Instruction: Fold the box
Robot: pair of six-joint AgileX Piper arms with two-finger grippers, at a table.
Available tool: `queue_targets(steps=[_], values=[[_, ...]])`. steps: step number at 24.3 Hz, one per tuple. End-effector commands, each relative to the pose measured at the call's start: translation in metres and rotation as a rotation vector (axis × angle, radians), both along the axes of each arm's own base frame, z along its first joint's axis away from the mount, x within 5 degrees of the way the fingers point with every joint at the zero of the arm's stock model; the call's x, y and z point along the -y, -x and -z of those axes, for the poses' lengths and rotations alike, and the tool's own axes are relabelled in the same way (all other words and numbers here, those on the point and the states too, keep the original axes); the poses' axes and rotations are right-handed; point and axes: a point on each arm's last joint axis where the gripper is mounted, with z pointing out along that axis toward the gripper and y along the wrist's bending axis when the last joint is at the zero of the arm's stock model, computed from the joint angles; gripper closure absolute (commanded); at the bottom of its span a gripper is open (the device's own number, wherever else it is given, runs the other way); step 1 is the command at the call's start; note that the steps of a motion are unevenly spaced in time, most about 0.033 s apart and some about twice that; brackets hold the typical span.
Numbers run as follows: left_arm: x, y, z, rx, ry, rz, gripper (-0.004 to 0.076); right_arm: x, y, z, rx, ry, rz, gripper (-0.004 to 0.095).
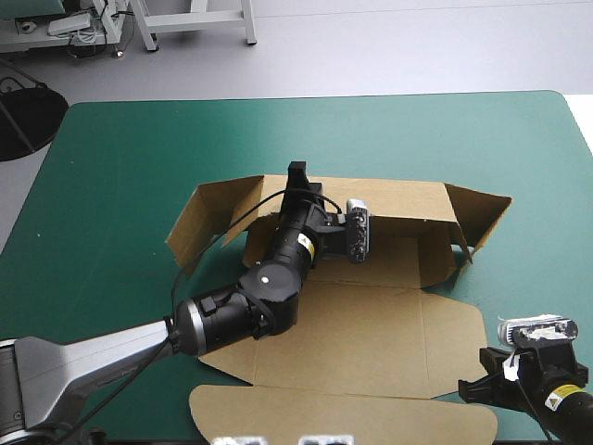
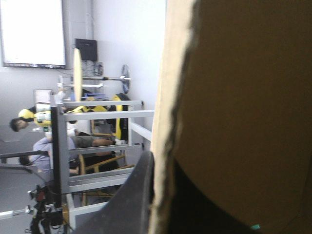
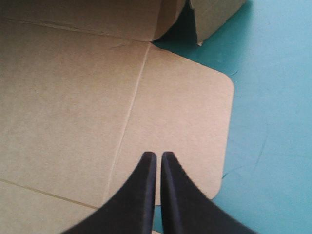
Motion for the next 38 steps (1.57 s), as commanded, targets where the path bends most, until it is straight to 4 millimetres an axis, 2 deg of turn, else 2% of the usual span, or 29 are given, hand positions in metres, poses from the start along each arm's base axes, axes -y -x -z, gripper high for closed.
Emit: queue_targets(steps=[1, 5, 8, 12, 13, 17, 19, 22, 25, 29, 33, 38], values=[[-0.009, 0.010, -0.019, 0.169, 0.087, -0.041, 0.0733, -0.004, -0.002, -0.011, 0.058, -0.048, -0.014, 0.0886], [-0.018, 0.010, -0.006, 0.170, 0.075, -0.120, 0.0733, -0.006, -0.002, -0.016, 0.070, -0.076, -0.020, 0.0886], [-0.023, 0.010, 0.002, 0.174, 0.088, -0.160, 0.0733, -0.006, 0.000, -0.032, 0.121, -0.084, -0.022, 0.0910], [-0.020, 0.011, 0.002, 0.161, 0.122, -0.130, 0.0733, -0.006, -0.001, -0.071, 0.211, -0.091, -0.025, 0.0911], [-0.019, 0.011, 0.003, 0.152, 0.125, -0.121, 0.0733, -0.006, -0.006, -0.089, 0.239, -0.092, -0.026, 0.0911], [-0.018, 0.011, 0.004, 0.144, 0.128, -0.113, 0.0733, -0.007, -0.037, -0.147, 0.291, -0.072, -0.032, 0.0911], [-0.018, 0.011, 0.004, 0.143, 0.128, -0.112, 0.0733, -0.008, -0.062, -0.169, 0.286, -0.070, -0.035, 0.0911], [-0.018, 0.011, 0.004, 0.143, 0.128, -0.112, 0.0733, -0.008, -0.113, -0.194, 0.280, -0.022, -0.036, 0.0911], [-0.018, 0.011, 0.004, 0.143, 0.128, -0.112, 0.0733, -0.007, -0.153, -0.199, 0.246, 0.016, -0.018, 0.0911], [-0.018, 0.011, 0.004, 0.143, 0.129, -0.114, 0.0733, -0.011, -0.202, -0.191, 0.168, 0.005, -0.027, 0.0911], [-0.018, 0.011, 0.004, 0.134, 0.150, -0.123, 0.0733, -0.014, -0.248, -0.171, 0.071, 0.000, -0.036, 0.0911], [-0.019, 0.011, 0.004, 0.135, 0.150, -0.124, 0.0733, -0.016, -0.283, -0.143, -0.023, 0.003, -0.038, 0.0912]])
